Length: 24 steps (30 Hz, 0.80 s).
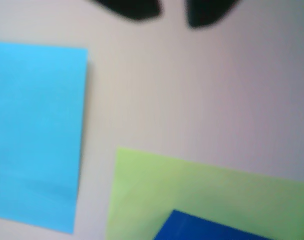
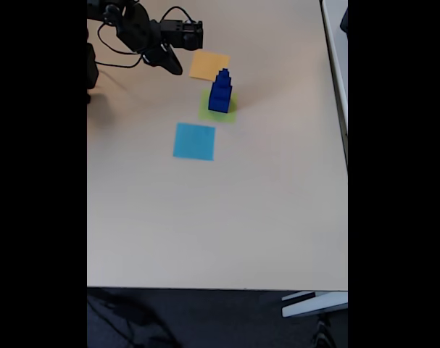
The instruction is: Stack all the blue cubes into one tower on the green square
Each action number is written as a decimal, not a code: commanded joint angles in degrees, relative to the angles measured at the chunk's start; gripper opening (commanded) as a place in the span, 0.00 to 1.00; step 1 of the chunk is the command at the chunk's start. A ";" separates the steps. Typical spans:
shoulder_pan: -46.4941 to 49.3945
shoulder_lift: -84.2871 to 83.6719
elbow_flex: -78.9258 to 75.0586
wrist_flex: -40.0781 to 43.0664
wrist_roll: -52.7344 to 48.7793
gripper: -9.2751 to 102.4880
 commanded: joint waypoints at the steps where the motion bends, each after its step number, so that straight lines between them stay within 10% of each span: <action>1: -0.09 4.66 2.81 -3.08 -1.32 0.08; 24: -1.14 25.14 30.50 -19.86 -12.66 0.08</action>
